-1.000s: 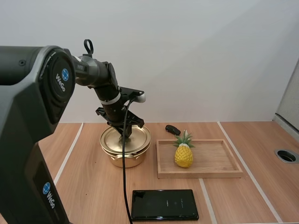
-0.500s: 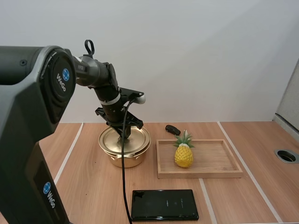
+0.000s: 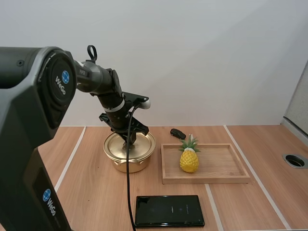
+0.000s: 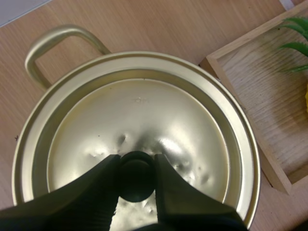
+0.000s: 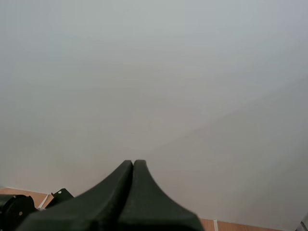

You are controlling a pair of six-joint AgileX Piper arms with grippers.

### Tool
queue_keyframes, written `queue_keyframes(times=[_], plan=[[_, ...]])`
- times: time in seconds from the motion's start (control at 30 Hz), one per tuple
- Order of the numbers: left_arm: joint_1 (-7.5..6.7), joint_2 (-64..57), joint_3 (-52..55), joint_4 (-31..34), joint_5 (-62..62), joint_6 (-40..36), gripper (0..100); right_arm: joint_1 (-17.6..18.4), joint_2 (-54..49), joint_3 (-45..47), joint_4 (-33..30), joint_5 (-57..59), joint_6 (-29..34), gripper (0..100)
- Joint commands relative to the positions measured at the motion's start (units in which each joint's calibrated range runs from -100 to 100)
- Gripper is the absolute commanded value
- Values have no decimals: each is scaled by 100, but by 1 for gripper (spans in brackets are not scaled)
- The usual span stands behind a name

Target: Open the pot, put the grape inside, and close it

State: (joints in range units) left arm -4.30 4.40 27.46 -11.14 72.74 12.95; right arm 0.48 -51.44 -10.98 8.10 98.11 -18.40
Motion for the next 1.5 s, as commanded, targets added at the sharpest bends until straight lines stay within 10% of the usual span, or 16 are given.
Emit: queue_keyframes(times=[0.0, 0.23, 0.5, 1.13, 1.2, 1.3, 1.47], plan=[[-9, 127, 154, 110, 79, 19, 0, -22, -69, -18, -32, 48, 11, 0], [-9, 127, 154, 110, 133, -264, 10, -22, -69, -18, -32, 48, 11, 0], [-9, 127, -311, 101, 672, -344, 100, -22, -69, -18, -32, 48, 11, 0], [-9, -778, -1987, -47, 592, -276, 100, -22, -69, -18, -163, 83, 11, 0], [-9, -889, -2243, -36, 638, -276, 78, -22, -69, -18, -163, 83, 11, 0], [-9, -1076, -2636, 15, 723, -599, 4, -22, -57, -18, -161, 83, 11, 0], [-9, -1457, -3093, 81, 723, -708, 1, -22, -46, -18, -161, 83, 11, 0]])
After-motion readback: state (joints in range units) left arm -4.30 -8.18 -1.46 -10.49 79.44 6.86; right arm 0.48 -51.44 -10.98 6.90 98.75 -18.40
